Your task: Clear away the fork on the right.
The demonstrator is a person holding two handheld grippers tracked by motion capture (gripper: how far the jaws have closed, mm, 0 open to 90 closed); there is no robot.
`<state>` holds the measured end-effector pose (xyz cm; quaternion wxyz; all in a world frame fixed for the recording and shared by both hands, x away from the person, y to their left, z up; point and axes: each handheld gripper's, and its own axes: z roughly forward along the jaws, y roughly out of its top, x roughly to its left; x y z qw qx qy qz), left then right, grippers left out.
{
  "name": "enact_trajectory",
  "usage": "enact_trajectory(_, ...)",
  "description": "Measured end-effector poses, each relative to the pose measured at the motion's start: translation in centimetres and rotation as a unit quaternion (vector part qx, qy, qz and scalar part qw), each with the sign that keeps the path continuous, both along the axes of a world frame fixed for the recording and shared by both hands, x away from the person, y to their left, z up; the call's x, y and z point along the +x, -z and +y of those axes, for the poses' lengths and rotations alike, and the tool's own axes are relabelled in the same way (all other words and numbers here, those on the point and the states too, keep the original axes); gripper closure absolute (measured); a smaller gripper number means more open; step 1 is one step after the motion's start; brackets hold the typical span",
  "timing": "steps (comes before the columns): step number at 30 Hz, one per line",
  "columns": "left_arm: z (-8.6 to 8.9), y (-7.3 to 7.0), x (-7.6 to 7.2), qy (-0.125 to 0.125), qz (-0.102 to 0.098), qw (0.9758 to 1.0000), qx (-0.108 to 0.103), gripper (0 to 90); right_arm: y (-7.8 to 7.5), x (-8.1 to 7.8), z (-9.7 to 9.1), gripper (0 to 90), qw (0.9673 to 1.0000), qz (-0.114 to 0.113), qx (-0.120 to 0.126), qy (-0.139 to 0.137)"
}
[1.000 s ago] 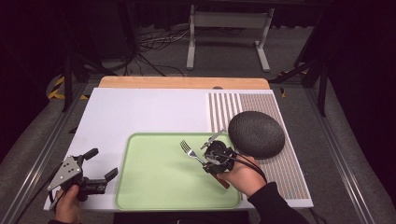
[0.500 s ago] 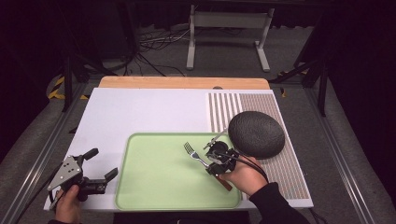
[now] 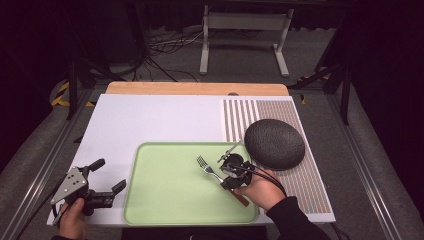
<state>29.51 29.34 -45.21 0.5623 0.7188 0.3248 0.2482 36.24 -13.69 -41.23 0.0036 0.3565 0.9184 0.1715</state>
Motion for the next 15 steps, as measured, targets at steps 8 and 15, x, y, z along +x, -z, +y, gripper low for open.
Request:
enact_trajectory(8, 0.04, -0.02, -0.01, -0.001, 0.001, 1.0, 0.0, 0.1, 0.27, 0.01, 0.03, 77.4, 1.0, 0.002, -0.002, 0.003)
enact_trajectory(15, 0.08, -0.03, -0.02, 0.0, 0.003, 1.0, 0.0, 0.1, 0.4, 0.03, 0.0, 77.3, 1.0, 0.005, -0.006, 0.003)
